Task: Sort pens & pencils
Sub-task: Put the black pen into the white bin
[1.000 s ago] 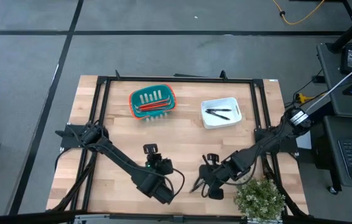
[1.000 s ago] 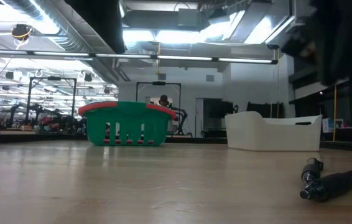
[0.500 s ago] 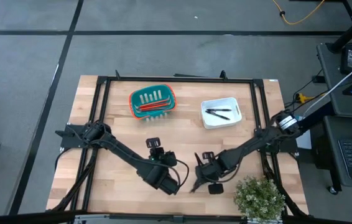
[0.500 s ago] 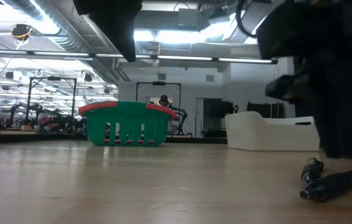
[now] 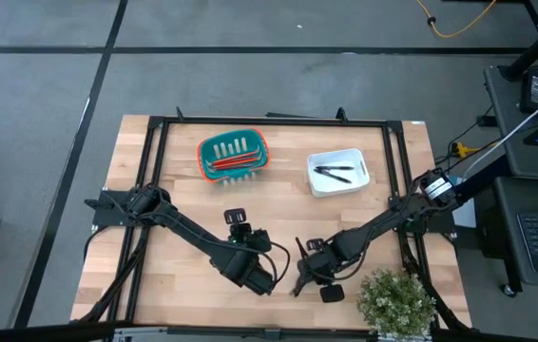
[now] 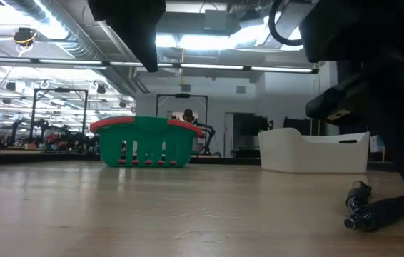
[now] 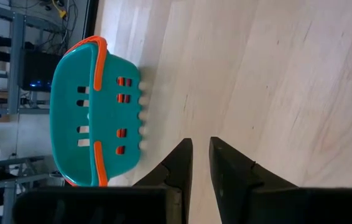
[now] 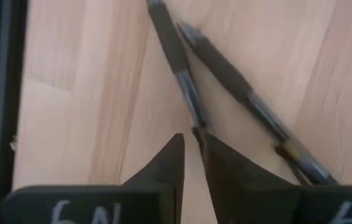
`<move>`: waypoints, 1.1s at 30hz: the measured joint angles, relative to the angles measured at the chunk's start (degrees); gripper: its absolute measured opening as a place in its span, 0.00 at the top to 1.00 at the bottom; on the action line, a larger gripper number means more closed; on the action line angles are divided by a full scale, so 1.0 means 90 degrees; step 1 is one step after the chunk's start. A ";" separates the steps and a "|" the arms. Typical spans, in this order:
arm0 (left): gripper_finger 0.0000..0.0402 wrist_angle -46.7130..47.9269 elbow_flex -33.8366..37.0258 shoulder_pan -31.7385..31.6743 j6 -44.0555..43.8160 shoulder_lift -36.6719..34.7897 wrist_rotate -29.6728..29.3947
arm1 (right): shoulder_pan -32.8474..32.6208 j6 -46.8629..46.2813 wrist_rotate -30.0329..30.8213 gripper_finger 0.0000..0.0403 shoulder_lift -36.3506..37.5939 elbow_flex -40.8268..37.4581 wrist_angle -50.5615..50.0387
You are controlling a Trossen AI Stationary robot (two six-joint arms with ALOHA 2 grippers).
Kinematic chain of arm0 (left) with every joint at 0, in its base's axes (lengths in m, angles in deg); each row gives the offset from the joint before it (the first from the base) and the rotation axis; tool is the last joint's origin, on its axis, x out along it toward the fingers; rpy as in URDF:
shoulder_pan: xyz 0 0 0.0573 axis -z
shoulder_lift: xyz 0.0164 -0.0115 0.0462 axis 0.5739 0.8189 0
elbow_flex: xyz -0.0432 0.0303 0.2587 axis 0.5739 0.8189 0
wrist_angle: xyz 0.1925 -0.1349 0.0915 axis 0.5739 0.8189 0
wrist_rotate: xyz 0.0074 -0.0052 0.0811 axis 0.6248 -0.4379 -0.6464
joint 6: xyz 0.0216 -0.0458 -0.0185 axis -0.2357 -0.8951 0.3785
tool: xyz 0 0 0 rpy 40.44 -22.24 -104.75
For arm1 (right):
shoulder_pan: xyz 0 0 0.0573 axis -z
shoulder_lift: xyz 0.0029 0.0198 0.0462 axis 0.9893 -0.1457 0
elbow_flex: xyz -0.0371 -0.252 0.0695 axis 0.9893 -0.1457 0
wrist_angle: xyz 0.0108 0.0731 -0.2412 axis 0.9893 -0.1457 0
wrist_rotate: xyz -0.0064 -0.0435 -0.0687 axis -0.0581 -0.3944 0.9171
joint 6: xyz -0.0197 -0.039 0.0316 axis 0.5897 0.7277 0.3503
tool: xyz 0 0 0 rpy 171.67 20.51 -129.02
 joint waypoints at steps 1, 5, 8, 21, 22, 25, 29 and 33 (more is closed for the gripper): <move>0.88 -0.0002 0.0000 0.0002 -0.0028 0.0000 0.0000 | 0.0001 -0.0027 -0.0004 0.85 0.0000 0.0001 0.0044; 0.88 -0.0004 0.0002 0.0002 -0.0045 0.0000 0.0001 | 0.0007 -0.0059 0.0050 0.85 0.0000 0.0002 0.0041; 0.88 -0.0007 0.0002 0.0002 -0.0049 0.0000 0.0001 | 0.0002 -0.0195 0.0057 0.85 0.0000 0.0002 0.0041; 0.88 -0.0024 0.0002 0.0002 -0.0054 0.0002 0.0000 | 0.0002 -0.0380 -0.0037 0.85 0.0000 0.0002 0.0098; 0.88 -0.0024 0.0002 0.0002 -0.0054 0.0002 0.0002 | 0.0002 -0.0382 -0.0041 0.85 0.0000 0.0002 0.0122; 0.88 -0.0026 0.0002 0.0002 -0.0054 0.0002 0.0000 | 0.0005 -0.0389 -0.0053 0.83 0.0000 0.0002 0.0260; 0.88 -0.0028 0.0002 0.0002 -0.0057 0.0002 0.0000 | 0.0022 -0.0399 -0.0029 0.76 0.0000 0.0002 0.0347; 0.88 -0.0029 0.0002 0.0007 -0.0057 0.0002 0.0001 | 0.0022 -0.0503 0.0155 0.68 0.0000 0.0002 0.0366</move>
